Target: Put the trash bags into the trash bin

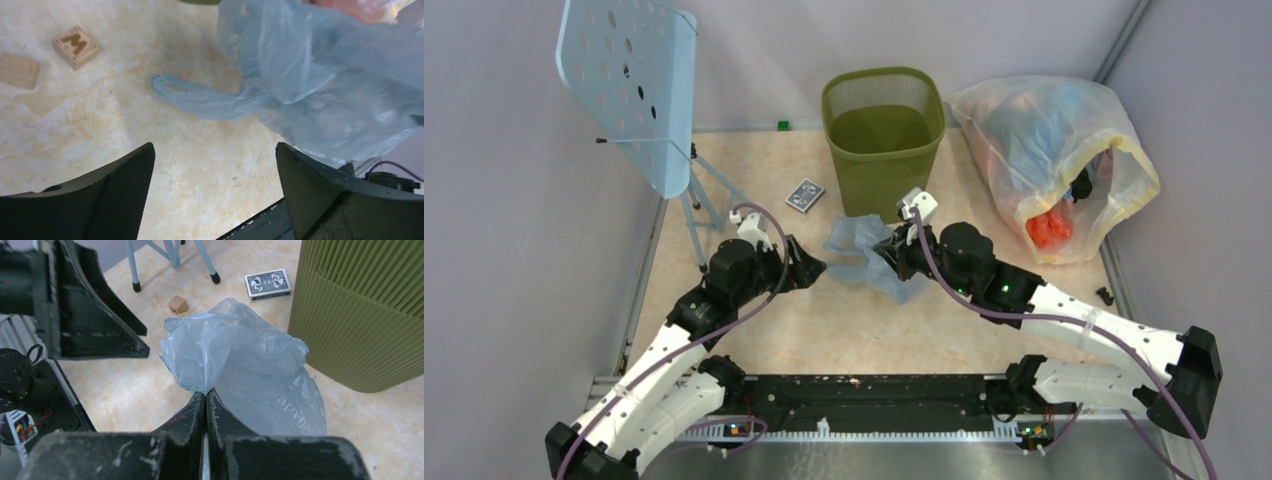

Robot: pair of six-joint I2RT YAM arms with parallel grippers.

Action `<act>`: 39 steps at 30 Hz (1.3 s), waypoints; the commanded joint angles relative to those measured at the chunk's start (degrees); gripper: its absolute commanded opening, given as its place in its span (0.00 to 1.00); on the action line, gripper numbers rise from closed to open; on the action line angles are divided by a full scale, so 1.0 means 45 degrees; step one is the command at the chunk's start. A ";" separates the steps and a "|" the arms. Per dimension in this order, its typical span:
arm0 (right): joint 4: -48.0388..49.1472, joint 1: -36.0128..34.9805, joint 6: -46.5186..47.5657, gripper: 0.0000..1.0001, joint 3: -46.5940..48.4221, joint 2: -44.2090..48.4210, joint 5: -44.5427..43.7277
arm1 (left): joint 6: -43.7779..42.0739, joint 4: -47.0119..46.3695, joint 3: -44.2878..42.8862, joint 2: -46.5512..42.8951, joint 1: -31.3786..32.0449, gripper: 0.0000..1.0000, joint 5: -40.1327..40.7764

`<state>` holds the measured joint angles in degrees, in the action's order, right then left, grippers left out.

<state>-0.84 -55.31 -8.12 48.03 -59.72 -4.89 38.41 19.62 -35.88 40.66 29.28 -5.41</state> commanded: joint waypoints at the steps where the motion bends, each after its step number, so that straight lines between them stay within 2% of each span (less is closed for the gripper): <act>1: -0.0047 0.0130 -0.0727 0.00 0.0001 0.0519 -0.0096 | -0.0217 -0.1147 0.0904 -0.0003 -0.0061 0.95 -0.0714; 7: -0.0249 0.0249 -0.1194 0.00 -0.0063 0.0785 -0.0239 | -0.0793 -0.2300 0.1765 -0.0360 -0.0061 0.94 -0.1632; 11: -0.0450 0.0296 -0.1536 0.00 0.0202 0.0770 -0.0063 | -0.1436 -0.3800 0.2523 -0.0508 -0.0061 0.99 -0.3147; 17: -0.0519 0.0392 -0.2001 0.00 0.0440 0.0764 0.0218 | -0.1521 -0.5927 0.3327 -0.0399 -0.0042 0.99 -0.4021; 22: -0.0396 0.0387 -0.2136 0.00 0.0411 0.0669 0.0446 | -0.1465 -0.6898 0.3335 -0.0307 -0.0051 0.99 -0.4158; 32: -0.0238 0.0396 -0.2298 0.00 0.0250 0.0612 0.0812 | -0.1193 -0.7334 0.2496 0.0960 -0.0042 0.99 -0.2877; 39: -0.0274 0.0406 -0.2440 0.00 0.0020 0.0785 0.0872 | -0.0885 -0.8099 0.2117 0.1665 -0.0049 0.91 -0.2687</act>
<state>-4.25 -54.06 -18.15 47.92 -57.47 -1.65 33.78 -10.55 -23.49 47.46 29.23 -18.09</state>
